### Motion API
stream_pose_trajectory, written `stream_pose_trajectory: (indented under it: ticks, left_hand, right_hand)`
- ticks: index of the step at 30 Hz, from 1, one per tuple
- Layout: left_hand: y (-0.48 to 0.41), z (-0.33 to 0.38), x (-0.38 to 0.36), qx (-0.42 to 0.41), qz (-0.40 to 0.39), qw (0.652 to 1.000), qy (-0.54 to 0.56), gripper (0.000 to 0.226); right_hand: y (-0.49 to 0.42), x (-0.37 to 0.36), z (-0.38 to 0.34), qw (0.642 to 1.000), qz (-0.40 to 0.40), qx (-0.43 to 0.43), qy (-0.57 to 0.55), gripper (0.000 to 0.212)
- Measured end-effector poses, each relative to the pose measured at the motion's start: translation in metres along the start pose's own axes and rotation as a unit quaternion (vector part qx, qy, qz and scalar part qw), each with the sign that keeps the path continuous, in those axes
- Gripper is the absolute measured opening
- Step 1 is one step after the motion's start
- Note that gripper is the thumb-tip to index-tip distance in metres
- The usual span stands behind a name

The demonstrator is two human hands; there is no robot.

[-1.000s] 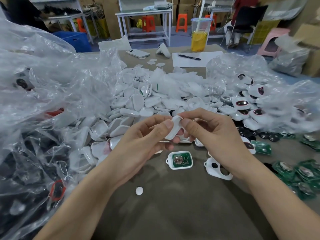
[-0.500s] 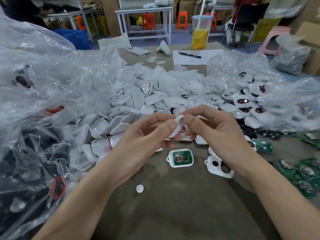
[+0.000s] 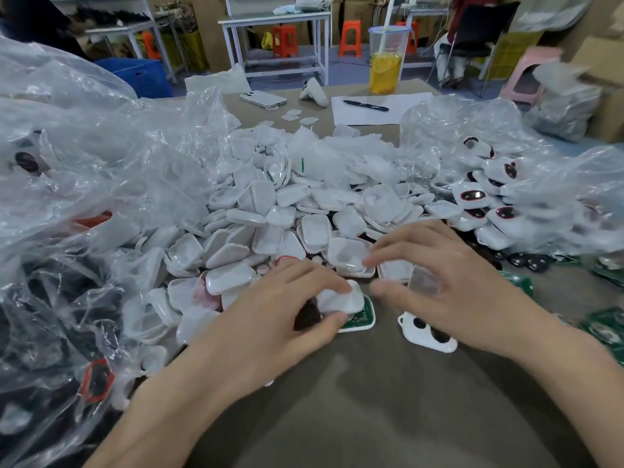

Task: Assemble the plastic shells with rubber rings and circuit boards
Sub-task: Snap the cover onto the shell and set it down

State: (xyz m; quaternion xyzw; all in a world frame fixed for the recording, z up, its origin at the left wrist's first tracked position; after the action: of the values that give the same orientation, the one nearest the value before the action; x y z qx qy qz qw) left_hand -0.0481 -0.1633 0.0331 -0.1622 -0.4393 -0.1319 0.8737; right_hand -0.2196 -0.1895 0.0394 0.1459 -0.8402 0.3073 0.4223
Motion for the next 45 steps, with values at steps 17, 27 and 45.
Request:
stream_pose_trajectory:
  ticks: [17, 27, 45]
  left_hand:
    - [-0.003, 0.000, -0.015, -0.052, -0.030, 0.996, -0.066, 0.025]
    - [-0.002, -0.001, -0.018, -0.048, -0.027, 0.996, -0.070, 0.021]
    - [-0.002, 0.000, -0.019, -0.060, -0.019, 0.996, -0.070, 0.017]
  right_hand:
    - [0.006, -0.025, 0.000, 0.986, -0.139, 0.033, 0.083, 0.049]
    - [0.006, -0.024, -0.002, 0.987, -0.137, 0.032, 0.080, 0.045]
    - [0.004, -0.018, -0.010, 0.992, -0.089, 0.072, 0.051, 0.035]
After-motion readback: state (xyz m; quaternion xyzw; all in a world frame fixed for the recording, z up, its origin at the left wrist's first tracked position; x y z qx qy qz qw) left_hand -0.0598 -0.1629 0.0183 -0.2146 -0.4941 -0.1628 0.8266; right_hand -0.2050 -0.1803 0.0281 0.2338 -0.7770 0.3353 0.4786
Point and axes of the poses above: each hand's wrist, its own y-axis away from the middle knuckle, its own x-axis out of the back of the hand, z = x × y, the point moved 8 cm from there along -y, towards the middle knuckle, and after that the axes turned 8 degrees about x, right-handed, at the moved point
